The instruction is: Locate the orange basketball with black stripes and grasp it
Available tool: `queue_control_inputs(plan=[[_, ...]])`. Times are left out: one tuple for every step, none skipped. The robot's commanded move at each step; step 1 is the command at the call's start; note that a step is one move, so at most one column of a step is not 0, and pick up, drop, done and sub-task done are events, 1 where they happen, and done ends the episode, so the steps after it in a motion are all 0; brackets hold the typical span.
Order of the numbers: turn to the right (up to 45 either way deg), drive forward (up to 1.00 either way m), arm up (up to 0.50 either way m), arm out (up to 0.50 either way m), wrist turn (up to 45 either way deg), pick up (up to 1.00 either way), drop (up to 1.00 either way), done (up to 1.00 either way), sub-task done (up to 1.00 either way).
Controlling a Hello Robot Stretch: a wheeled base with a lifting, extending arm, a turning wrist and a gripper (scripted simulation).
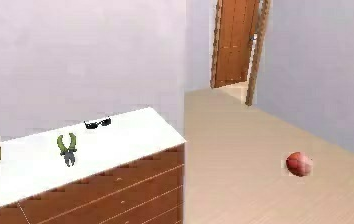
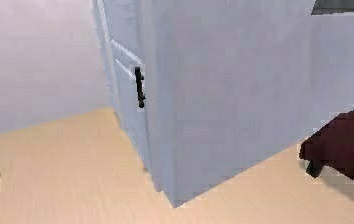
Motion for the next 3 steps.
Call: queue_control_inputs(plan=[[45.0, 0.0, 0.0, 0.0, 0.0, 0.0, 0.0, 0.0, 0.0], [9.0, 0.0, 0.0, 0.0, 0.0, 0.0, 0.0, 0.0, 0.0], [0.0, 0.9, 0.0, 0.0, 0.0, 0.0, 0.0, 0.0, 0.0]])
